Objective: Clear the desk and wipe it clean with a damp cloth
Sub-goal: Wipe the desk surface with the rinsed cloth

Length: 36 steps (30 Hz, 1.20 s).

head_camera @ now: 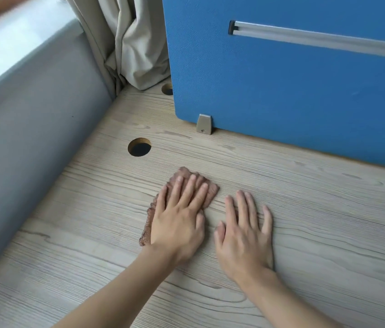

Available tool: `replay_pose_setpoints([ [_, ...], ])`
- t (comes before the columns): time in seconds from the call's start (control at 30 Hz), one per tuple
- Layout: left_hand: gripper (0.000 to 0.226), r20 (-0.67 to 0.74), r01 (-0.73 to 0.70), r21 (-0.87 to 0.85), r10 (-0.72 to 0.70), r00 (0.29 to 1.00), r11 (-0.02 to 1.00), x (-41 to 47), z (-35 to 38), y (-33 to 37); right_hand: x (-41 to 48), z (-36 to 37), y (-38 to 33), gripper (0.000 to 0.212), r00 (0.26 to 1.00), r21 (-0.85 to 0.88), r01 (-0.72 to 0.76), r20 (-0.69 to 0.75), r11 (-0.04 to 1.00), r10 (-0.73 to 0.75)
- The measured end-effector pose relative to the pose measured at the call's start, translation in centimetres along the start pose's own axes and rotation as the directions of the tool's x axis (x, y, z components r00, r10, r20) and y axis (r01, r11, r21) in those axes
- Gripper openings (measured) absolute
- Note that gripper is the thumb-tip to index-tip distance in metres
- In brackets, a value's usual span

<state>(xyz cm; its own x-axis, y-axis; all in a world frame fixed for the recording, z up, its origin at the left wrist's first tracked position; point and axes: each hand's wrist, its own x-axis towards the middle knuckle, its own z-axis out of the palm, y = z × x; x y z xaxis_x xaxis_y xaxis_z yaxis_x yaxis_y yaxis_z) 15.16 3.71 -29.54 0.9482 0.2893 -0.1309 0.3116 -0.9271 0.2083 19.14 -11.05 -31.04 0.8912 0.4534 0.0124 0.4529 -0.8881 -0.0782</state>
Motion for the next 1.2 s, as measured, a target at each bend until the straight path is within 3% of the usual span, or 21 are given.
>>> replay_pose_setpoints([
  [0.07, 0.067, 0.018, -0.046, 0.021, 0.046, 0.999, 0.999, -0.1, 0.0, -0.7, 0.2, -0.2, -0.1, 0.064, 1.000, -0.002, 0.010, -0.006, 1.000, -0.010],
  [0.17, 0.069, -0.026, 0.042, -0.018, -0.043, 0.999, 0.999, 2.1, -0.4, -1.4, 2.8, -0.9, 0.4, 0.049, 0.999, 0.038, -0.008, -0.053, 0.999, 0.010],
  [0.27, 0.070, -0.037, 0.119, -0.030, -0.120, 0.992, 0.992, 3.3, -0.8, -0.9, 5.2, -0.5, 0.7, 0.061, 0.997, 0.043, -0.062, -0.033, 0.997, 0.064],
  [0.47, 0.070, 0.009, -0.072, 0.011, 0.072, 0.997, 0.997, 2.5, -0.4, -0.9, 5.0, 0.5, 0.6, 0.066, 0.999, -0.008, -0.036, -0.036, 0.999, 0.036],
  [0.63, 0.077, -0.039, 0.082, -0.008, -0.083, 0.996, 0.997, 6.1, -0.7, -0.3, 4.8, 0.5, 0.8, 0.066, 0.999, -0.028, -0.016, -0.043, 0.999, 0.014],
  [0.77, 0.071, 0.039, -0.133, 0.010, 0.133, 0.990, 0.991, 4.7, -0.3, 0.5, 5.0, 0.2, 0.7, 0.066, 0.999, -0.017, -0.023, -0.029, 1.000, 0.023],
  [0.93, 0.069, -0.043, 0.085, -0.040, -0.087, 0.995, 0.996, 8.9, -0.9, 0.1, 5.0, 0.1, 0.7, 0.067, 0.999, -0.023, -0.017, -0.031, 1.000, 0.016],
  [1.1, 0.071, 0.031, -0.182, 0.042, 0.181, 0.983, 0.982, 8.3, -0.8, -1.1, 5.0, 0.1, 0.6, 0.067, 1.000, -0.020, -0.020, -0.019, 1.000, 0.019],
  [1.2, 0.071, -0.015, -0.125, 0.023, 0.125, 0.992, 0.992, 10.9, -1.2, -1.5, 5.0, 0.1, 0.7, 0.066, 0.999, -0.007, -0.024, -0.024, 1.000, 0.024],
])
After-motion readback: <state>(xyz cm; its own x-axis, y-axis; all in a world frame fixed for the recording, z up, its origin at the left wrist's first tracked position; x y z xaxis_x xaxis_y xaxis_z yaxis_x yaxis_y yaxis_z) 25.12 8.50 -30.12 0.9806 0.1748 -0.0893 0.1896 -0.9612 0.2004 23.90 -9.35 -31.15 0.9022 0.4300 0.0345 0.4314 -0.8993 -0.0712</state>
